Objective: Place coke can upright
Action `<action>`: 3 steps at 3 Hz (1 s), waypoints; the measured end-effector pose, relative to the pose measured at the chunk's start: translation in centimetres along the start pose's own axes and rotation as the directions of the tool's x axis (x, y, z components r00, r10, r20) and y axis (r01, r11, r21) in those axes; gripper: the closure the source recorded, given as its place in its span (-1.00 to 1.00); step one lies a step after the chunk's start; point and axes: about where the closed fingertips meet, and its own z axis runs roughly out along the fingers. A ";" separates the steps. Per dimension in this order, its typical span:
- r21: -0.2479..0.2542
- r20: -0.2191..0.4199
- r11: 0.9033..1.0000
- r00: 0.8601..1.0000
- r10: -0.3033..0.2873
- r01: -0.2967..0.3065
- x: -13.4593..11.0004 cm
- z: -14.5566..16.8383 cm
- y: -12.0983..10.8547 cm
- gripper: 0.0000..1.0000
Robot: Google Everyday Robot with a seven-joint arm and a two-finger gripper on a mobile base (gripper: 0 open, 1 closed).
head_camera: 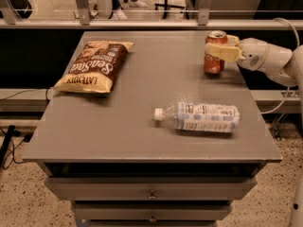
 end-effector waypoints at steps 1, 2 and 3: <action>-0.032 0.041 0.999 0.999 0.010 -0.009 0.8 -0.1 0.3 0.03; -0.040 0.054 0.999 0.998 -0.024 0.026 1.4 -0.6 0.7 -0.45; -0.042 0.054 0.997 0.996 -0.067 0.069 1.7 -1.1 1.0 -0.90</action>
Offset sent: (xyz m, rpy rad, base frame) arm -0.0186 -0.0118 -0.0246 0.0352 -0.1029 0.0202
